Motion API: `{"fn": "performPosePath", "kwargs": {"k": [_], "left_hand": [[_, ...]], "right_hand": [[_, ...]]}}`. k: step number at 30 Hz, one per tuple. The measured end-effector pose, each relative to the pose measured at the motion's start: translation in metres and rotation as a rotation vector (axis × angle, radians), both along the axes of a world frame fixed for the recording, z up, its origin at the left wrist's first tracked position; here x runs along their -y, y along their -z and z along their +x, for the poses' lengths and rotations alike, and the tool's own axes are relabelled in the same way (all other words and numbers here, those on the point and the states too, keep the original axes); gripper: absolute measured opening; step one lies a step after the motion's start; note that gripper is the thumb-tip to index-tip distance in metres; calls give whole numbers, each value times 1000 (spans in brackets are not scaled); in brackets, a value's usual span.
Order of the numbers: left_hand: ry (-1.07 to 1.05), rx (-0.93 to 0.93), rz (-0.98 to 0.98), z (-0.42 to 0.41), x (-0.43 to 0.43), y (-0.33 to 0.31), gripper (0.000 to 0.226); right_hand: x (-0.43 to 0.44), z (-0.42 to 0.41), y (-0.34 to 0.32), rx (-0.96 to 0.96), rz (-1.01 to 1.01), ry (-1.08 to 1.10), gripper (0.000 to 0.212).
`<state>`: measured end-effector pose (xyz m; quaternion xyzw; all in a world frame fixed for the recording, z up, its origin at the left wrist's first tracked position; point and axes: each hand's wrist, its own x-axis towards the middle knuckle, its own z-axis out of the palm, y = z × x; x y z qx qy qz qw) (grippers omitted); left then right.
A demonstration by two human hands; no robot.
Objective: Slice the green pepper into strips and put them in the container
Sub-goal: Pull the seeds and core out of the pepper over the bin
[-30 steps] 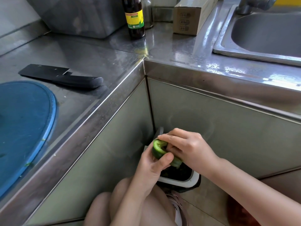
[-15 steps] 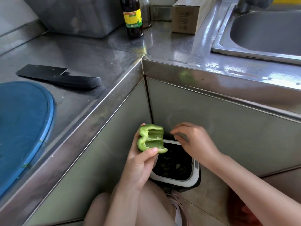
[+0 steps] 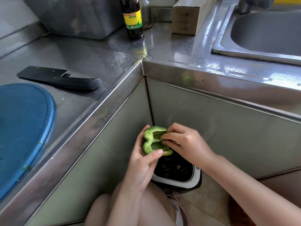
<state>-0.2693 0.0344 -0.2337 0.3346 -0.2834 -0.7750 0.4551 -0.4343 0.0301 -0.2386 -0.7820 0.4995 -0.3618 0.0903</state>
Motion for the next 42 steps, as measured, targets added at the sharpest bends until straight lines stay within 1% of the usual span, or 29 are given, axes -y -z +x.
{"fn": "performPosePath", "kwargs": {"k": [6,9,11,13,14,15,16,17,18,19,20,21,22,24,25,26,27,28,29,32,36,42], "left_hand": [[-21,-72,11,0,3,1,69],[-59,-117,21,0,6,-3,68],[-104,-199,43,2,7,-3,63],[-139,-305,68,5,10,-1,59],[-145,-348,73,6,11,0,65],[-140,-382,85,7,12,1,76],[-135,-414,102,8,14,3,85],[-127,-441,112,9,14,3,88],[-120,-461,115,9,15,4,88],[-115,-475,117,9,16,4,86],[-111,-480,123,9,16,4,84],[-107,-478,125,10,16,3,83],[-103,-474,123,11,15,4,82],[-94,-468,118,12,15,4,81],[-88,-469,117,12,15,4,80],[-81,-472,115,11,15,4,79],[-75,-471,108,11,16,4,78],[-69,-464,96,10,16,5,78],[-63,-453,84,9,16,5,78],[-51,-444,71,8,17,5,78],[-10,-436,41,7,15,4,76],[23,-399,19,5,14,5,78]], "right_hand": [[1,-1,-6,-195,-90,-20,18],[1,-3,-8,-262,-58,-25,15],[2,-8,-4,-287,-6,0,19],[5,-13,6,-276,31,64,30],[6,-16,11,-259,48,90,32],[6,-17,13,-242,71,113,29],[7,-18,14,-209,100,111,21],[6,-17,14,-178,135,105,10],[6,-17,14,-146,152,102,5],[6,-16,11,-112,165,107,13],[7,-15,10,-84,159,109,16],[8,-14,8,-73,154,119,13],[9,-13,6,-69,134,138,4],[10,-13,0,-82,91,207,18],[11,-14,-1,-83,86,236,18],[12,-14,-1,-65,75,242,10],[11,-15,-4,-38,70,231,5],[11,-14,-6,-9,54,216,12],[10,-14,-8,11,41,189,15],[5,-9,-20,48,-41,84,7],[4,2,-23,-23,-99,0,15],[7,11,-15,-110,-172,-7,19]]}}
